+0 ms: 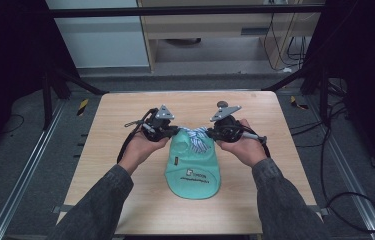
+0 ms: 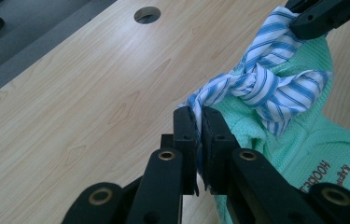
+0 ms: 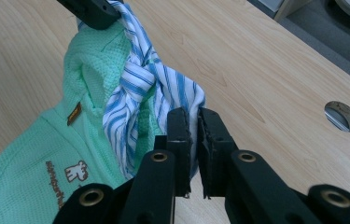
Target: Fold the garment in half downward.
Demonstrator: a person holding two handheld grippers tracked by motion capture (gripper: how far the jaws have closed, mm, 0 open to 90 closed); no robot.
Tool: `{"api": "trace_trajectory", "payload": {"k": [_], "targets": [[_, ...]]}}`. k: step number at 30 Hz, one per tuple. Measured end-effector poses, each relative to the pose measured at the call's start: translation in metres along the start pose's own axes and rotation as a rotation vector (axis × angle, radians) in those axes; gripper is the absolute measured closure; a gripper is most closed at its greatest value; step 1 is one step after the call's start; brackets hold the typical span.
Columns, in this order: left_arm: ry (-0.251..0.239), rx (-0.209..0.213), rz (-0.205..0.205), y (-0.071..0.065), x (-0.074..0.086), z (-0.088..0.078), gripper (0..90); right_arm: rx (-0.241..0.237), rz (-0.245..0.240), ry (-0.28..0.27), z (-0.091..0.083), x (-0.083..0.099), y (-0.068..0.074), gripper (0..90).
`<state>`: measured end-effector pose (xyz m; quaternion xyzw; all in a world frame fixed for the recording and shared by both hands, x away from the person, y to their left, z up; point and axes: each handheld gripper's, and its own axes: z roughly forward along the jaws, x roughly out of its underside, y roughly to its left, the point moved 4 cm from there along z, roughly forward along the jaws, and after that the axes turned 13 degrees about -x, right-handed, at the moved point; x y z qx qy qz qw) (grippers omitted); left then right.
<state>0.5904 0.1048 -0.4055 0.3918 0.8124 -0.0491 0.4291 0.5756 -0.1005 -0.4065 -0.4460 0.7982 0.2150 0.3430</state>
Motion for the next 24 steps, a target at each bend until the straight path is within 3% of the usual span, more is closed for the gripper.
{"api": "trace_trajectory", "payload": {"k": [12, 24], "targets": [[-0.005, 0.005, 0.005, 0.006, -0.005, 0.002, 85.6, 0.007, -0.01, -0.003, 0.0, -0.004, -0.004, 83.8], [0.003, 0.002, -0.012, 0.021, -0.012, 0.013, 85.6, 0.002, -0.008, -0.011, 0.009, -0.012, -0.021, 83.8]]}}
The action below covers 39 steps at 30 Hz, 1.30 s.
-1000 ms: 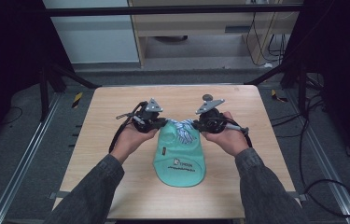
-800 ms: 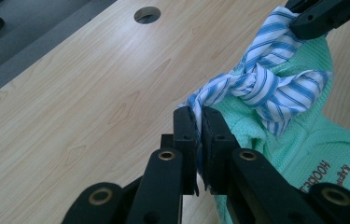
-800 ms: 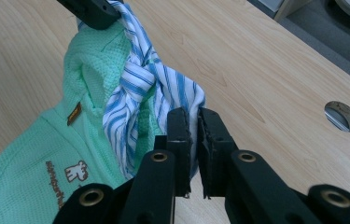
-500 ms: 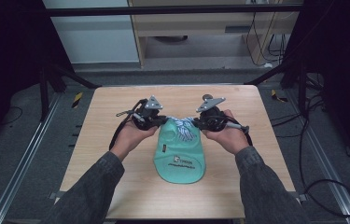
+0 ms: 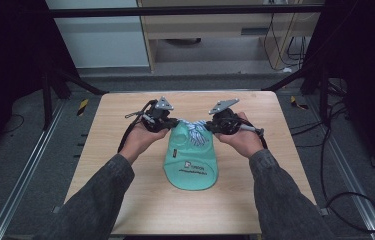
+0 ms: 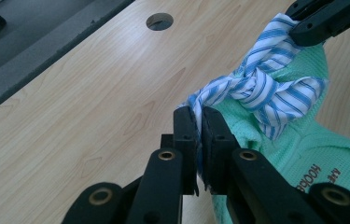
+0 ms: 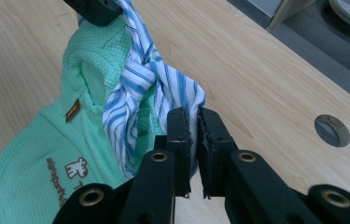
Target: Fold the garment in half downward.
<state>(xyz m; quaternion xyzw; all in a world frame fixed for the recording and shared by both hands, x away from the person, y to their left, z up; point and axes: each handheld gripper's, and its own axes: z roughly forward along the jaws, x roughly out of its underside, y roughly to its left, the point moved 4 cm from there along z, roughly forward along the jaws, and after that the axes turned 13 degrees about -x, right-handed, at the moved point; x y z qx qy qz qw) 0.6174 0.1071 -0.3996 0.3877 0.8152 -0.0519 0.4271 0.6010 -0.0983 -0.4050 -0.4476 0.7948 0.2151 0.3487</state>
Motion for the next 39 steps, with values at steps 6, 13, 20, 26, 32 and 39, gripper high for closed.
{"api": "trace_trajectory", "payload": {"k": [6, 13, 20, 26, 32, 39], "targets": [[-0.014, -0.019, -0.007, 0.004, -0.004, 0.0, 85.6, 0.007, -0.011, -0.001, 0.001, -0.005, -0.004, 83.8], [-0.008, -0.031, 0.019, 0.004, -0.008, -0.004, 85.5, 0.018, -0.027, -0.006, -0.002, -0.009, -0.002, 83.8], [-0.012, -0.045, 0.012, 0.01, -0.015, 0.002, 85.5, 0.041, -0.016, -0.02, -0.001, -0.012, -0.011, 83.8], [-0.004, -0.053, 0.004, 0.013, -0.019, 0.013, 85.3, 0.051, -0.004, -0.009, 0.005, -0.011, -0.021, 83.8], [-0.002, -0.085, 0.052, 0.005, -0.013, 0.009, 85.1, 0.056, -0.037, -0.001, 0.006, -0.008, -0.015, 83.7], [-0.033, -0.094, 0.067, -0.012, -0.001, -0.001, 84.8, 0.06, -0.084, 0.014, 0.005, 0.001, 0.003, 83.7]]}}
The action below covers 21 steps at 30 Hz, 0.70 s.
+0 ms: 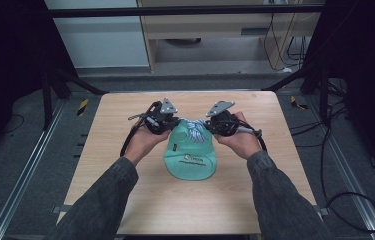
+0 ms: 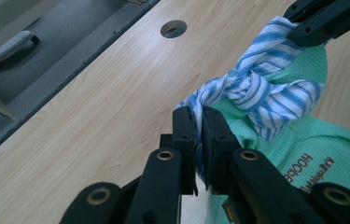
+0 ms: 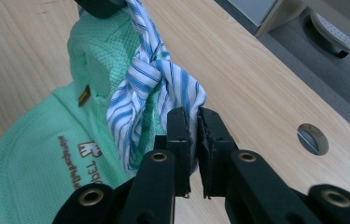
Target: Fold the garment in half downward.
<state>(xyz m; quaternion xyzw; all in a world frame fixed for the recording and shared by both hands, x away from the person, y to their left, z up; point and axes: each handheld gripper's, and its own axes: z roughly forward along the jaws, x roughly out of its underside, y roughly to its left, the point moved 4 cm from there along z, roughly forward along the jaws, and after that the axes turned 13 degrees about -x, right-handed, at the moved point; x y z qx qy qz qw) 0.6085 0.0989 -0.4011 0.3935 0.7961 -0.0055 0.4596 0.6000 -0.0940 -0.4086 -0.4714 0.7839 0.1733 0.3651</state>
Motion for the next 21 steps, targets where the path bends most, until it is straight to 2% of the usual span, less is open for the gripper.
{"api": "trace_trajectory", "payload": {"k": [11, 21], "targets": [[-0.006, 0.016, 0.036, -0.016, 0.009, -0.008, 84.6, -0.004, 0.004, -0.006, -0.005, 0.016, 0.013, 83.7], [-0.008, 0.03, 0.026, -0.026, 0.023, -0.012, 84.8, -0.011, -0.014, -0.007, -0.007, 0.026, 0.028, 83.8]]}}
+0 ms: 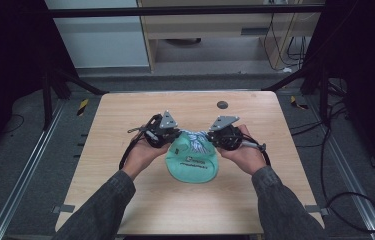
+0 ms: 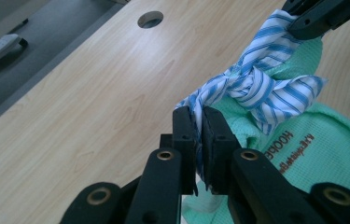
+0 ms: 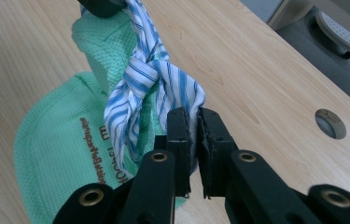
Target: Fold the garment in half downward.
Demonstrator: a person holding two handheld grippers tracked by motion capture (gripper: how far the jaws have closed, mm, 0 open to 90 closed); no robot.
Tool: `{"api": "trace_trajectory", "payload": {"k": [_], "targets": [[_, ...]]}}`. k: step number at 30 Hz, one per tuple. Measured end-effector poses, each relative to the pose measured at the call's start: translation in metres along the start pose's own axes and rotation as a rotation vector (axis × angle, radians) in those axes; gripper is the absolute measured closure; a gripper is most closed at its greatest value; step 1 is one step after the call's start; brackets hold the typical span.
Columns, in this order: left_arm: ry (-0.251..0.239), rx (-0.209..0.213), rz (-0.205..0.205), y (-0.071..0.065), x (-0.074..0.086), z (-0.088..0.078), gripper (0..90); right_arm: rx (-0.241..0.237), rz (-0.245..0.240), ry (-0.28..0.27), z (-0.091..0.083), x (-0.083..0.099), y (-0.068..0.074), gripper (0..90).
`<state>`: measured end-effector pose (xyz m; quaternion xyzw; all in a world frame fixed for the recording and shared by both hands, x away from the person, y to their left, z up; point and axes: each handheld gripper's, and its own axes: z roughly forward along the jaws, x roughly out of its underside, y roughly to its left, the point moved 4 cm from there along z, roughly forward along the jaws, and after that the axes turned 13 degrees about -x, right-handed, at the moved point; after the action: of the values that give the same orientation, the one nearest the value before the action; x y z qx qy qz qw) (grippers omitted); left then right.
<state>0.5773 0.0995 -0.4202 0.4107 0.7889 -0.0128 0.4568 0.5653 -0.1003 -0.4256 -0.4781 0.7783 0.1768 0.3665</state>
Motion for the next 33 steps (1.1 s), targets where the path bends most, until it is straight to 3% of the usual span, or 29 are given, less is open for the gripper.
{"api": "trace_trajectory", "payload": {"k": [18, 25, 33], "targets": [[0.018, 0.037, -0.015, -0.017, 0.027, -0.007, 84.7, -0.014, -0.016, 0.011, 0.009, 0.015, 0.02, 83.6], [0.009, 0.049, -0.038, -0.022, 0.034, -0.007, 84.7, -0.025, -0.006, 0.01, 0.014, 0.024, 0.026, 83.6], [0.006, 0.062, -0.035, -0.029, 0.039, -0.009, 84.4, -0.028, -0.008, 0.017, 0.015, 0.03, 0.031, 83.5]]}}
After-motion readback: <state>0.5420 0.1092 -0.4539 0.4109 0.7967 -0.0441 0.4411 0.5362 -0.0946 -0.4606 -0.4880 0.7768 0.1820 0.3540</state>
